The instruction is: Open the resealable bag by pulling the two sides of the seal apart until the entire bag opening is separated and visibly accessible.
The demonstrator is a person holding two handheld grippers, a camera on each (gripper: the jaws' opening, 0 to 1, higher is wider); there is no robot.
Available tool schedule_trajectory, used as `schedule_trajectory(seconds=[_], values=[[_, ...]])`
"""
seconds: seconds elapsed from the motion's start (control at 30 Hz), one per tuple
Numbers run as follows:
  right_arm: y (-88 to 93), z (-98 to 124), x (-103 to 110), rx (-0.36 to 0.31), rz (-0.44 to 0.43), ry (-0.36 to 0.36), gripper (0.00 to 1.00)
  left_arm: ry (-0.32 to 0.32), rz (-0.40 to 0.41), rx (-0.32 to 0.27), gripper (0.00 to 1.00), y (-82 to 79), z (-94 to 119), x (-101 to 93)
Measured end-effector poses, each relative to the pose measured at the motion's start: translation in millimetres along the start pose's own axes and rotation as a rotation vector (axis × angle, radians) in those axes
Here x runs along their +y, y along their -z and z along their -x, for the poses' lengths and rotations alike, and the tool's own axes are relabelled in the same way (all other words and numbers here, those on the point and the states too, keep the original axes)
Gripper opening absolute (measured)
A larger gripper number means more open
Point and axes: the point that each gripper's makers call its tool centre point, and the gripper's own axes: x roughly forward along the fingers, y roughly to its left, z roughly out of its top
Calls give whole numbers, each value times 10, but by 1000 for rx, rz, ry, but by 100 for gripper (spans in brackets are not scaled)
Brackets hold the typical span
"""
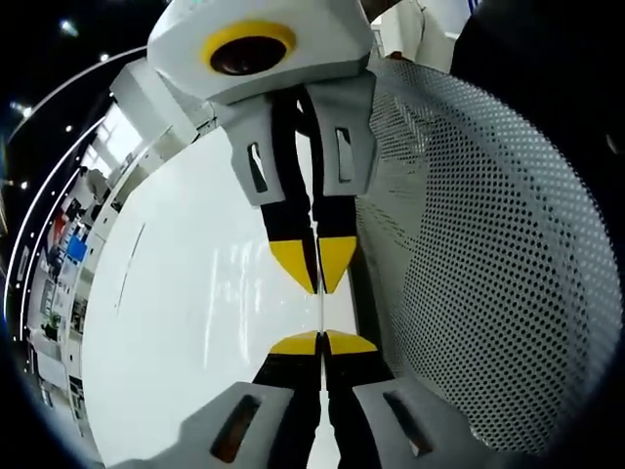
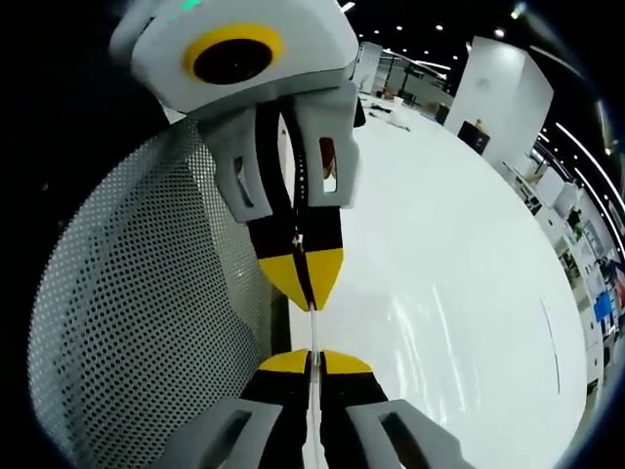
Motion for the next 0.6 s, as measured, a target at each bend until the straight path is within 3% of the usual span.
schedule_trajectory(seconds=[0.6], values=[[159,67,7,28,-13,1,0,-8,22,3,0,54,50,4]])
